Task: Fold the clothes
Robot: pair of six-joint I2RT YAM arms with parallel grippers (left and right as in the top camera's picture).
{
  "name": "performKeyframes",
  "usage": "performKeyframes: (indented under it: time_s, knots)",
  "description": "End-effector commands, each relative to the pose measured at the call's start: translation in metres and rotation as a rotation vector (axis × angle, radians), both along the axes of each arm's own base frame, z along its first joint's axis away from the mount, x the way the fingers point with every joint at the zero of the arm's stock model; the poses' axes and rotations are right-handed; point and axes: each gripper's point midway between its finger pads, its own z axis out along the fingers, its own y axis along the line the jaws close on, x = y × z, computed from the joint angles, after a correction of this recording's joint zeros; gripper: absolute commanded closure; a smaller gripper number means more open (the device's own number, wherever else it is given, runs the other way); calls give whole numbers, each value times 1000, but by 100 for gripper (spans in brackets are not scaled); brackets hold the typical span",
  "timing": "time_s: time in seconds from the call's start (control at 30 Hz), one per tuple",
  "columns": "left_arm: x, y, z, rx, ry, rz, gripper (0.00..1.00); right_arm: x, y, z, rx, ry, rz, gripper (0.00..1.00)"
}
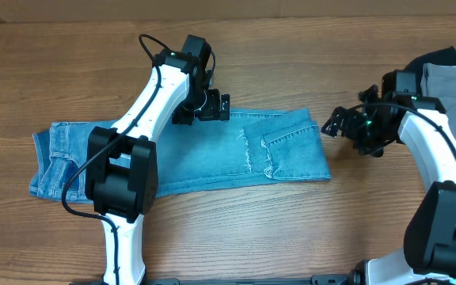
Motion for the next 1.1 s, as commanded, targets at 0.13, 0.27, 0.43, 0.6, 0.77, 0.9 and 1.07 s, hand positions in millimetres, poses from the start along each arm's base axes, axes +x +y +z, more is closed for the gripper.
performKeyframes:
  time_s: [0.13,0.27,0.43,0.6,0.77,0.9,1.07]
  knots:
    - [-2,0,-6,16,11,4,0,-3,18,-26,101,18,103,0]
    - [-2,0,-6,16,12,4,0,-4,24,-39,144,47,120,0]
    - [-2,0,-6,16,11,4,0,-8,47,-35,289,28,185,0]
    - [-2,0,-6,16,11,4,0,-17,60,-36,340,60,212,0]
    - [-2,0,-6,16,11,4,0,-28,64,-52,348,98,216,0]
    - [-2,0,-6,16,13,4,0,-34,65,-61,350,111,208,4]
    - [-2,0,-6,16,12,4,0,-35,65,-64,351,119,192,55]
